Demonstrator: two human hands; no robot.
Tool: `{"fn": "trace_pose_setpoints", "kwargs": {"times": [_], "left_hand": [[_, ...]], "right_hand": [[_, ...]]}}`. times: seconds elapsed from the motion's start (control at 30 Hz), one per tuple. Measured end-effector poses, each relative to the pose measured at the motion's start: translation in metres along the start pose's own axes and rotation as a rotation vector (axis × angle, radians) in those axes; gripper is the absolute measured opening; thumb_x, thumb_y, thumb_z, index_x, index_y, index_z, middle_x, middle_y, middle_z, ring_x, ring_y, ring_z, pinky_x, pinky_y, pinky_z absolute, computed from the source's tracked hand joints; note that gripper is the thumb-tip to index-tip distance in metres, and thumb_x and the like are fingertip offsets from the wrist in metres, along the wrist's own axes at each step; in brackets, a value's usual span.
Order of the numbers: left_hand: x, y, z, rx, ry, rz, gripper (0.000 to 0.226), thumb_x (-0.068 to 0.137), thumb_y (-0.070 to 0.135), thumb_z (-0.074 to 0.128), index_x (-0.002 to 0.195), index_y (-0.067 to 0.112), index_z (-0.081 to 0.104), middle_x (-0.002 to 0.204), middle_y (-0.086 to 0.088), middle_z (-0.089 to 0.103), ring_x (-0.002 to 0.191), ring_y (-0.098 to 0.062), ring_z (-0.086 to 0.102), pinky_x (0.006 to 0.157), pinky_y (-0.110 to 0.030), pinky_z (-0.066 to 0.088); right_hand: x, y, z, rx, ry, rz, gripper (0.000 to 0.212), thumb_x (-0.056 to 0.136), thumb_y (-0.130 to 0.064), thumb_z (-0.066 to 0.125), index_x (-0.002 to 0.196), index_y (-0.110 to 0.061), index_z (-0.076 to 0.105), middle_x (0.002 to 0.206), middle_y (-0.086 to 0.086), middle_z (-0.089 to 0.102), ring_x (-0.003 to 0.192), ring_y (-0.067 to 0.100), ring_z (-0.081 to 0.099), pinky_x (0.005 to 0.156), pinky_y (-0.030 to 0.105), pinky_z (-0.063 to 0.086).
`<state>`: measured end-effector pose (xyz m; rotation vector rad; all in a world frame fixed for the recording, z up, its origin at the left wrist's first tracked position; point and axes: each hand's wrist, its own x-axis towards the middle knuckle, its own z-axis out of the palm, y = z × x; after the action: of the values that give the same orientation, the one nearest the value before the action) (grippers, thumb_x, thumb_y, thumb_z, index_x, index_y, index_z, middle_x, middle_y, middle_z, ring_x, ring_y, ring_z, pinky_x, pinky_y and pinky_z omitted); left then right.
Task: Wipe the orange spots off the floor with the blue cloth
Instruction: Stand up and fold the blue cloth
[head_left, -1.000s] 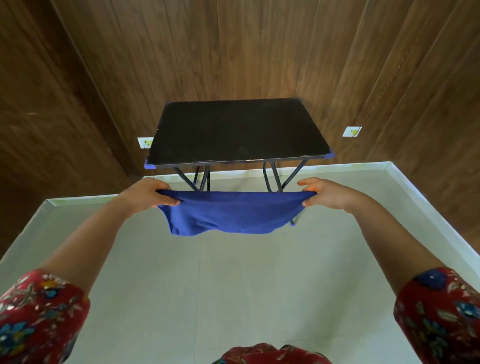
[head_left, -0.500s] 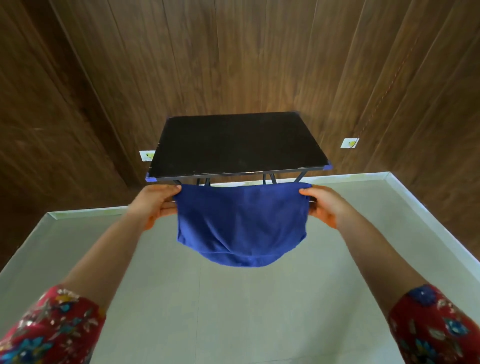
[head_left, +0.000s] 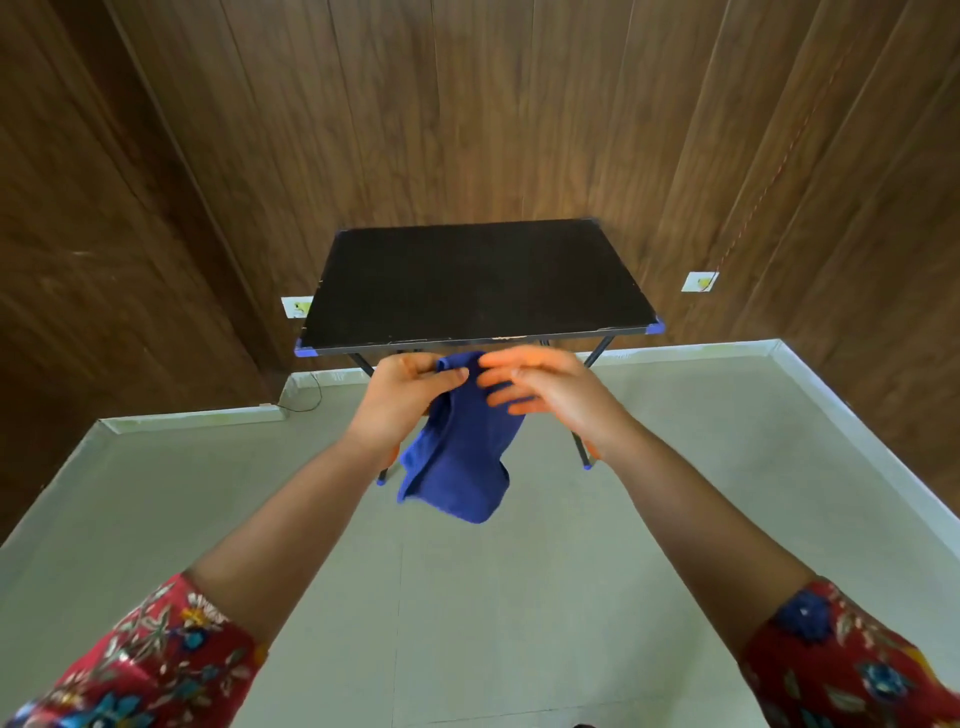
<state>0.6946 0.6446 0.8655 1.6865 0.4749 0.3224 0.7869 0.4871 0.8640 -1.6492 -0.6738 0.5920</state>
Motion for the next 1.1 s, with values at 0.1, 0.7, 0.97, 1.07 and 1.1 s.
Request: {"fn": "trace_pose_setpoints", "kwargs": {"times": [0.1,0.7,0.97,1.07,1.1], "left_hand": [[-0.001,0.002,-0.006,-0.008,-0.085,0.023,0.022,0.092,0.013,0.059,0.084,0.025,0.076,0.084,-0.003,0.072,0.079,-0.014,0.065,0.076,-0.028,0.051],[0.006,-0.014,-0.053,0.043,-0.231,0.036,0.014,0.095,0.021,0.053,0.101,0.016,0.065,0.098,-0.002,0.070,0.093,-0.017,0.066,0.086,-0.030,0.052],[-0.005,-0.082,-0.028,-0.073,-0.376,-0.505,0.053,0.092,0.037,0.057,0.139,0.026,0.037,0.111,-0.005,0.069,0.091,-0.022,0.071,0.079,-0.035,0.056],[-0.005,-0.107,-0.025,-0.024,-0.300,-0.507,0.054,0.089,0.001,0.058,0.138,0.021,0.045,0.103,-0.004,0.068,0.085,-0.018,0.066,0.074,-0.028,0.055],[-0.004,-0.107,-0.023,-0.002,-0.292,-0.469,0.050,0.090,-0.002,0.054,0.135,0.019,0.050,0.105,-0.003,0.066,0.088,-0.017,0.064,0.076,-0.028,0.054]], "right_hand": [[0.009,0.015,-0.015,-0.224,0.117,-0.116,0.049,0.089,-0.023,0.068,0.132,-0.036,0.049,0.127,-0.010,0.057,0.117,0.004,0.053,0.090,0.017,0.041],[-0.003,0.016,-0.044,-0.079,-0.005,0.033,0.016,0.093,-0.017,0.063,0.106,-0.028,0.061,0.101,-0.007,0.071,0.093,0.012,0.069,0.071,0.022,0.057],[-0.025,0.089,-0.018,0.242,0.022,0.677,0.039,0.090,-0.050,0.060,0.107,-0.016,0.068,0.104,0.006,0.073,0.103,0.023,0.066,0.089,0.038,0.053],[-0.030,0.108,-0.011,0.285,0.014,0.642,0.028,0.094,-0.021,0.061,0.117,-0.005,0.064,0.111,0.013,0.071,0.100,0.023,0.068,0.079,0.034,0.056],[-0.028,0.109,-0.009,0.304,0.017,0.636,0.031,0.094,-0.016,0.060,0.123,-0.002,0.061,0.111,0.014,0.070,0.100,0.023,0.068,0.079,0.033,0.056]]}}
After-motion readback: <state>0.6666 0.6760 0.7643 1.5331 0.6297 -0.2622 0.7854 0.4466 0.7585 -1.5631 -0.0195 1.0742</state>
